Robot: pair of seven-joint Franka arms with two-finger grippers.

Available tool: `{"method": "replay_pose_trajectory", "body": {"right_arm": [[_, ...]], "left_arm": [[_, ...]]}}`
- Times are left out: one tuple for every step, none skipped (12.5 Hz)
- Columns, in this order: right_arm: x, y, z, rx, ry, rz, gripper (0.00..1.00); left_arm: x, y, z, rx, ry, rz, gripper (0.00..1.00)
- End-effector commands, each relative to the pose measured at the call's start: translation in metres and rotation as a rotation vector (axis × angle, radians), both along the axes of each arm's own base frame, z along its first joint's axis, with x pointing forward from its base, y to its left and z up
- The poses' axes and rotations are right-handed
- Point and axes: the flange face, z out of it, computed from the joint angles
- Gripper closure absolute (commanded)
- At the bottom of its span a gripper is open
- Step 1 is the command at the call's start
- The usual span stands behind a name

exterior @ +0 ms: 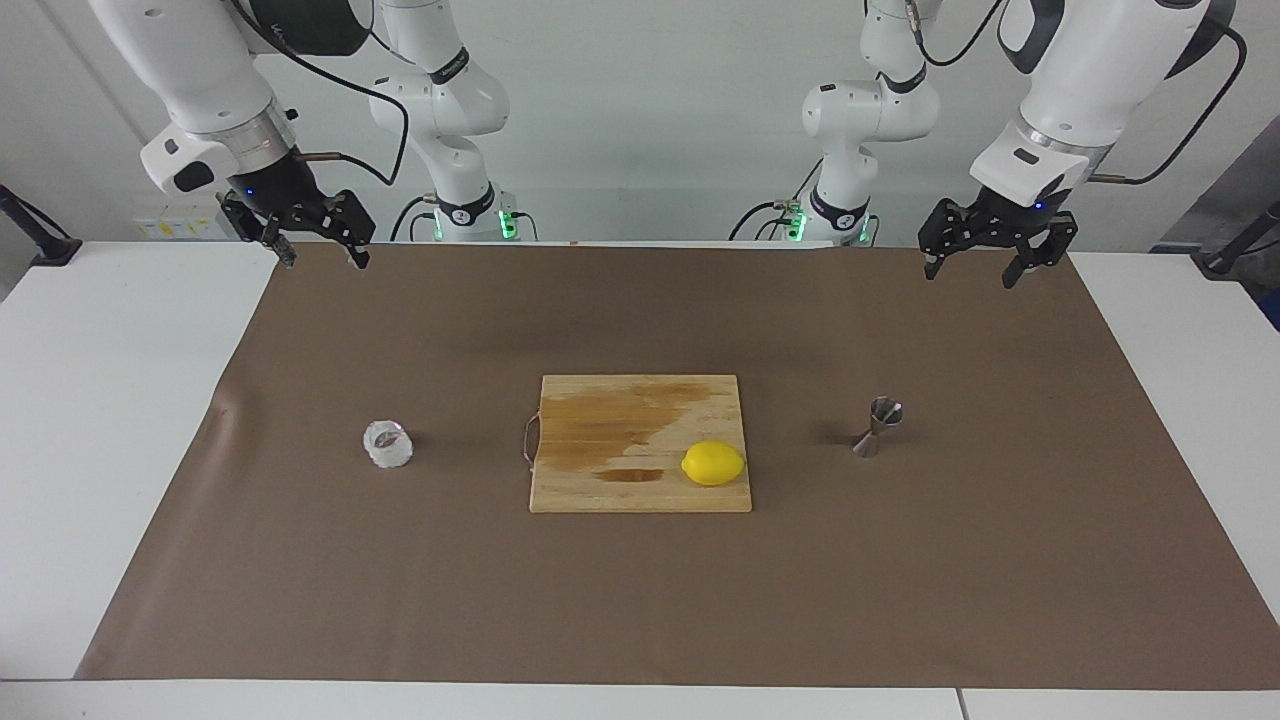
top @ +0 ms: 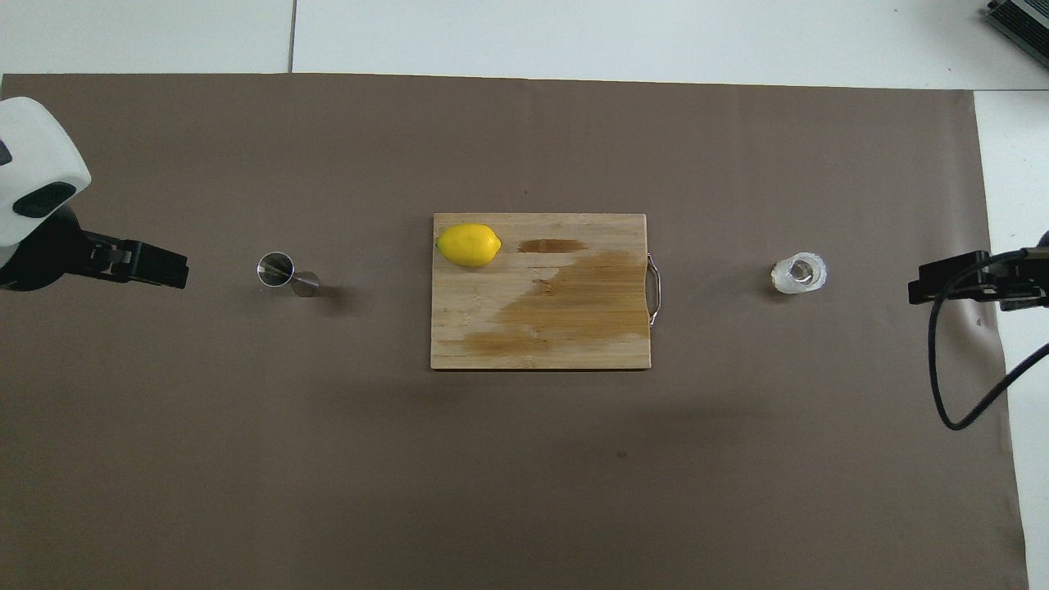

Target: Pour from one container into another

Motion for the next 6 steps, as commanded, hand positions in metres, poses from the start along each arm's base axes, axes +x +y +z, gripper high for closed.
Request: {"method": "replay_pose_trajectory", "body": {"right_arm": [[-0.0053,-0.0011,0.0013,-0.005,0.006,-0.015,0.0],[-0.0048,-0.0003,-0.0002,-0.005,0.009,-0.013,0.0],[-0.0049,-0.0011,-0.0002,-0.005,0.01,-0.015,0.0],[-0.0049,-0.0011,-0.0002,-0.005,0.01,-0.015,0.0],[-0.0053,-0.0011,0.0006,-0.005,0.008,-0.013,0.0],[-0.0053,-0.0011,0.0013,-0.005,0.006,-0.013,0.0]], "left_arm": [[-0.0007,0.0043,0.0001,0.009,0.001,-0.003,0.0],[-0.0016,0.0057,-0.0006,0.007,0.004,0.0,0.0],[-0.0022,0.0064,0.0001,0.005,0.004,0.0,0.0],[-0.0028,0.0072,-0.0021,0.005,0.01,-0.003,0.0],[-0.0058,0.0066,-0.004,0.006,0.018,-0.005,0.0],[-0.0068,0.0069,-0.0044,0.009,0.022,-0.005,0.0]]}}
